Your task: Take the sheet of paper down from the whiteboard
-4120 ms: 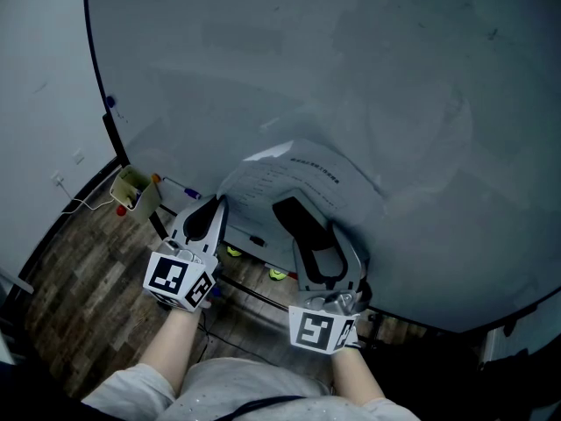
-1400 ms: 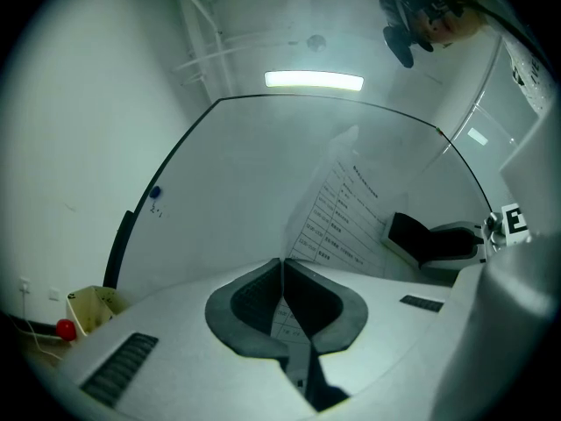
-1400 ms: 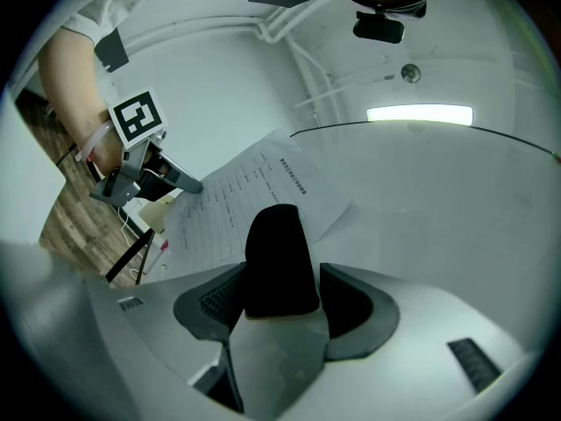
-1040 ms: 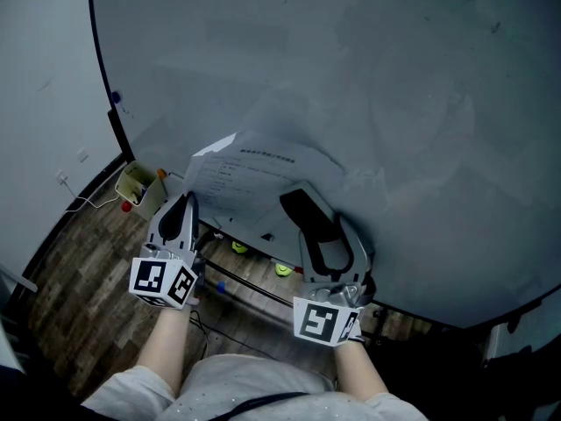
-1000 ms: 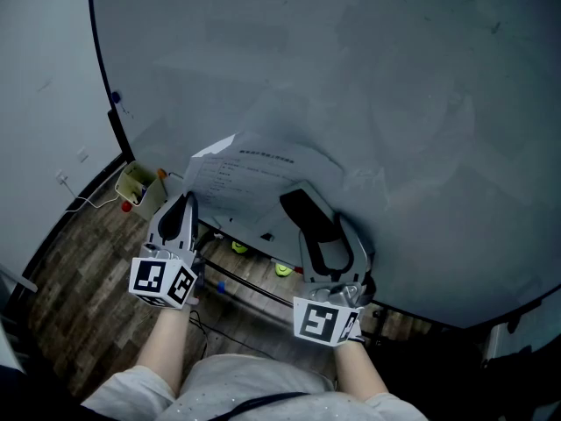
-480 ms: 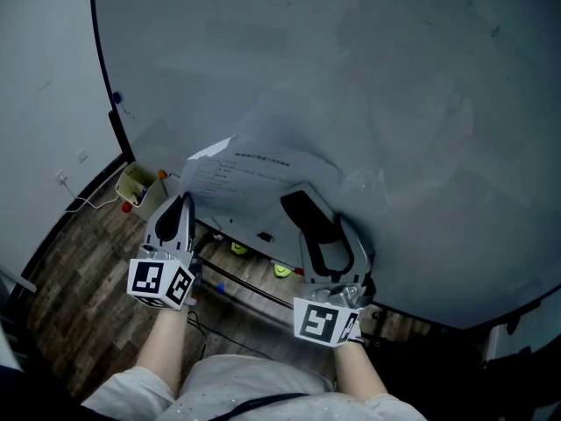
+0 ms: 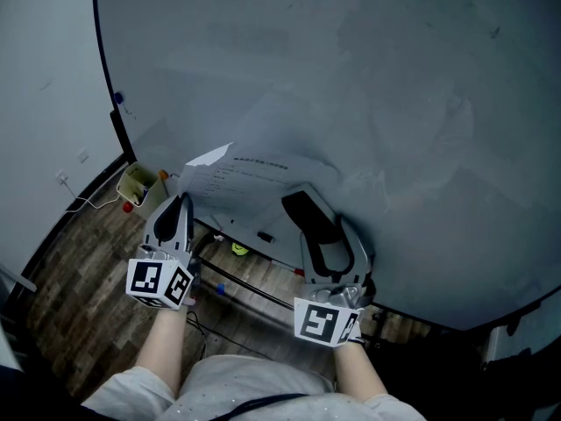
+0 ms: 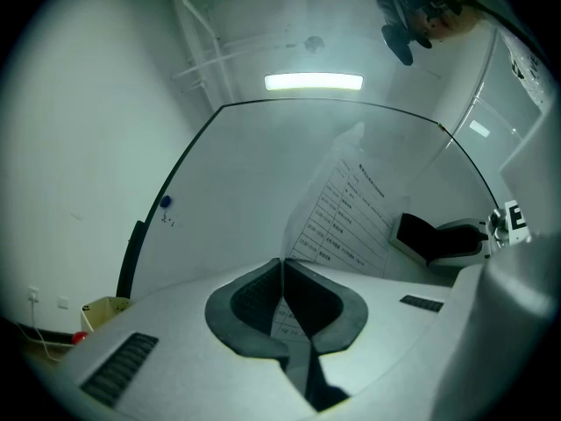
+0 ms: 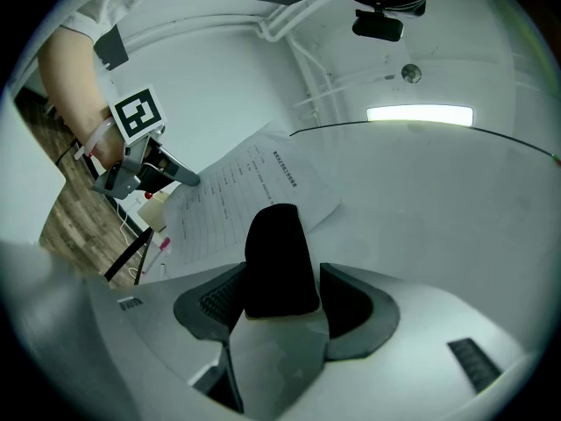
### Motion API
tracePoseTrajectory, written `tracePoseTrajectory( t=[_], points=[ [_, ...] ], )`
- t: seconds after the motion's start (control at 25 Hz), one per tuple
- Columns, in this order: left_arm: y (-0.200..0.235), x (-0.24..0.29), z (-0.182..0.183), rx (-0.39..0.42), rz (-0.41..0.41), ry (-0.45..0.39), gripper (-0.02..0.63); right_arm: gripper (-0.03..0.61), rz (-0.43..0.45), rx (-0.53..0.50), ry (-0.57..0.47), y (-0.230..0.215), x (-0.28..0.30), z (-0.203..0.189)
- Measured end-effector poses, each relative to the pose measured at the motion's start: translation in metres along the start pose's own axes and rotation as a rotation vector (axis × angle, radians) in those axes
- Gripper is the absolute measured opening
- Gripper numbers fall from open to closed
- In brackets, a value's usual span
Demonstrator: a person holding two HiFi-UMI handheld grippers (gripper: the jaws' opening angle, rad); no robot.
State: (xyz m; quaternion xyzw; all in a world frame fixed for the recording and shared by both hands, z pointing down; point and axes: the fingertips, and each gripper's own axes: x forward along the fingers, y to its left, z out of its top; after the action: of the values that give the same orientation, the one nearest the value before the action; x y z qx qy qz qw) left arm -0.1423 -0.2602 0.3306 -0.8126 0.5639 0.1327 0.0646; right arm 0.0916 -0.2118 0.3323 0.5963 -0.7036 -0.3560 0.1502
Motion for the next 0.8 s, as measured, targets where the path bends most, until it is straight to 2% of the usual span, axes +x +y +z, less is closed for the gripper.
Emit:
tracePoseTrajectory(
  t=[0.8],
  points=[
    [0.007,-0.0015,-0.0007,-0.022,0.032,0.008,0.02,0.261,-0.001,-0.005,-0.006,0.0007,-0.0001,0.0007]
  ],
)
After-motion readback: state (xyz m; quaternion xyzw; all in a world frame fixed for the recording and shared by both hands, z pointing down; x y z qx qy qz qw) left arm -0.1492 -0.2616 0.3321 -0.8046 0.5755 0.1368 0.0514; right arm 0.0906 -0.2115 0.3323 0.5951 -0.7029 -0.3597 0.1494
